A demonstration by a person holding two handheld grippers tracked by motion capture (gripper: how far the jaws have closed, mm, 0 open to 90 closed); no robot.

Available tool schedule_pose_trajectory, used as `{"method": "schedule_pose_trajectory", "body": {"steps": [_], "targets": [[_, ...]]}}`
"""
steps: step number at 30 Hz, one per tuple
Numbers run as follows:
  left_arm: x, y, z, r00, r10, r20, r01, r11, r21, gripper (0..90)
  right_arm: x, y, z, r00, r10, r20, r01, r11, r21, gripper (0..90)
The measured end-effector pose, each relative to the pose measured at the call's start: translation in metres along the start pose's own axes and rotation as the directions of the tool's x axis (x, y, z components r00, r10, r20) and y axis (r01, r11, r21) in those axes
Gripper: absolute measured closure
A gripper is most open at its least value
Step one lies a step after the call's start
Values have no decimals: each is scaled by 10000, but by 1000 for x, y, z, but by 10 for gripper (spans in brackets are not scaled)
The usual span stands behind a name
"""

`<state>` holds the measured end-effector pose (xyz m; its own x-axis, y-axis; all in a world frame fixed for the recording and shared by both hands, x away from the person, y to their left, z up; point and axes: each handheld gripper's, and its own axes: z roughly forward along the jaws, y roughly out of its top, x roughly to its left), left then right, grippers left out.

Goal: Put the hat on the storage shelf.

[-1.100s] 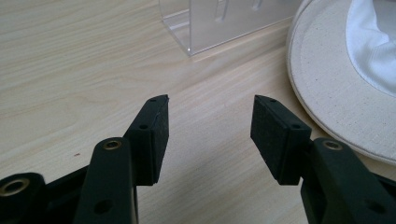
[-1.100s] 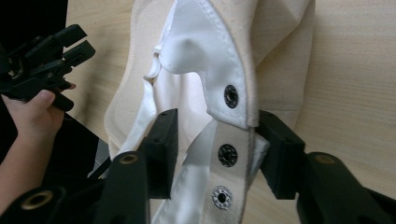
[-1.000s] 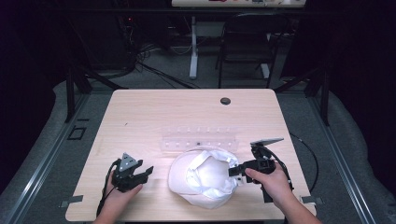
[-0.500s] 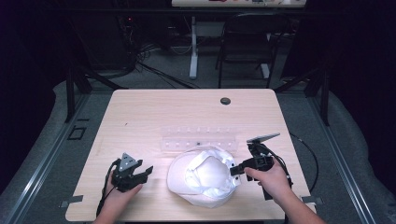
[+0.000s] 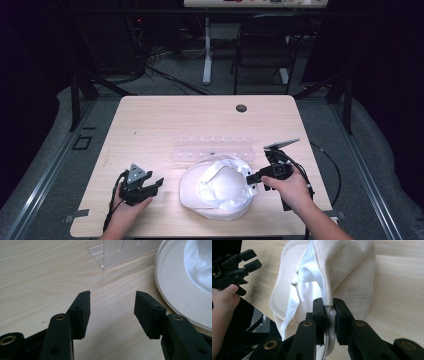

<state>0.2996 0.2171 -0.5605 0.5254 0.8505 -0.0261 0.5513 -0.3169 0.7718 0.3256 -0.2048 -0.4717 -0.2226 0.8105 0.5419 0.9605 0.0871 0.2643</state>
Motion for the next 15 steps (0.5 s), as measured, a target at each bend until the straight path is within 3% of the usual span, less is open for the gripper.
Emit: {"method": "schedule_pose_trajectory", "body": {"steps": [1, 6, 9, 13, 15], "targets": [[0, 0, 0, 10000, 15, 0, -15, 10000, -8, 476, 0, 1, -2, 9999, -86, -59, 87, 9998, 175, 808], [0, 0, 0, 10000, 22, 0, -22, 10000, -12, 476, 5, 4, -5, 9999, 74, -156, -72, 9999, 79, 813], [0, 0, 0, 10000, 13, -2, -13, 10000, -21, 476, 7, 6, -9, 9996, -165, -233, 172, 9994, 309, 814], [0, 0, 0, 10000, 29, -3, -29, 10000, -11, 476, 11, 8, -10, 9991, 24, -432, -16, 9998, 181, 815], [0, 0, 0, 10000, 41, 5, -41, 10000, -7, 476, 11, 10, -13, 9983, -136, -575, 157, 9992, 363, 816]]}}
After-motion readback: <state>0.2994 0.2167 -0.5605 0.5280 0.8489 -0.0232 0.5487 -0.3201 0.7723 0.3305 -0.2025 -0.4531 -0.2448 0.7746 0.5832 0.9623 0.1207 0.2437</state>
